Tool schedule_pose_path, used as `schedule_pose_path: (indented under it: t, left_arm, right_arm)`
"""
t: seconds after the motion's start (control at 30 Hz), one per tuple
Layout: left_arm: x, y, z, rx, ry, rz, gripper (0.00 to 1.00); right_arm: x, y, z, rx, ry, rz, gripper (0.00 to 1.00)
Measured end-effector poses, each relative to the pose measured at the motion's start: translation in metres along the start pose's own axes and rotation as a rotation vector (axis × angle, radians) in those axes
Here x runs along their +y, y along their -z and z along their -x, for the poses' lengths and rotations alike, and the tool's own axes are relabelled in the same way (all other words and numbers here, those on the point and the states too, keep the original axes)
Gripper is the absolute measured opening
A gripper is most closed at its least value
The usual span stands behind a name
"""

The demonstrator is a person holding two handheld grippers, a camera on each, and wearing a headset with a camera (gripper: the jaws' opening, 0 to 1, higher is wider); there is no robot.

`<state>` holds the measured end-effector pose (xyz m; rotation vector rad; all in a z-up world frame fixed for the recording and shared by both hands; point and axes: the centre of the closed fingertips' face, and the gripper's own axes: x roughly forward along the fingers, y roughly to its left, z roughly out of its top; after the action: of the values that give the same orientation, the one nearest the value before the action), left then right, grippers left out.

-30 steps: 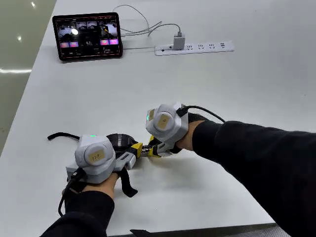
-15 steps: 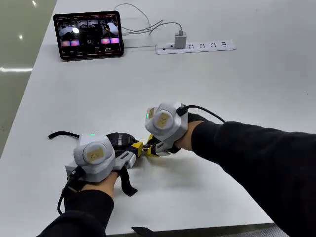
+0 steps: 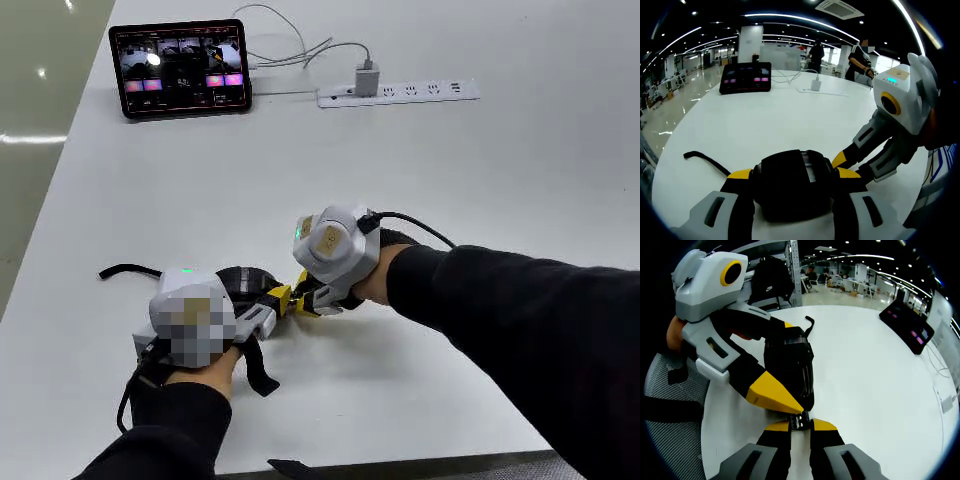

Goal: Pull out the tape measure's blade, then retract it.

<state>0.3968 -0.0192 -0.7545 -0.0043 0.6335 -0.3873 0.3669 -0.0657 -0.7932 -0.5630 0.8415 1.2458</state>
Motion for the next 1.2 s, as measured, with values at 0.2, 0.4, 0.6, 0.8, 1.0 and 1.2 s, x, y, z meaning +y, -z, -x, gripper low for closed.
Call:
schedule_pose_path:
  t: [0.2,0.4,0.6,0.8,1.0,1.2]
  left_arm:
    - [0.0004,0.0,0.0002,0.001,0.0,0.004,0.58]
    - [0.0005,0.0001,0.0,0.002,-0.001,0.002,0.58]
    - [0.0002,0.0002,0.0001,0.001,-0.002,0.001,0.58]
    - [0.0004,0.0007,0.0007,0.002,-0.002,0.005,0.59]
    - [0.0004,0.0009,0.0008,0.001,-0.004,0.003,0.59]
    - [0.0001,0.0004,0.001,-0.004,-0.009,0.004,0.6]
  right_arm:
    - [0.0011,-0.0025,-0.0013,-0.005,-0.002,-0.001,0.09]
    - [0.002,-0.0033,-0.0011,-0.005,-0.01,0.01,0.09]
    - [0.002,-0.0035,-0.0009,-0.007,-0.008,0.003,0.1]
    - [0.0023,-0.0042,-0.0014,-0.01,-0.012,0.004,0.1]
    - [0.0023,-0.0048,-0.0016,-0.018,-0.009,-0.004,0.11]
    - [0.0028,-0.0048,-0.002,-0.006,0.0,0.005,0.11]
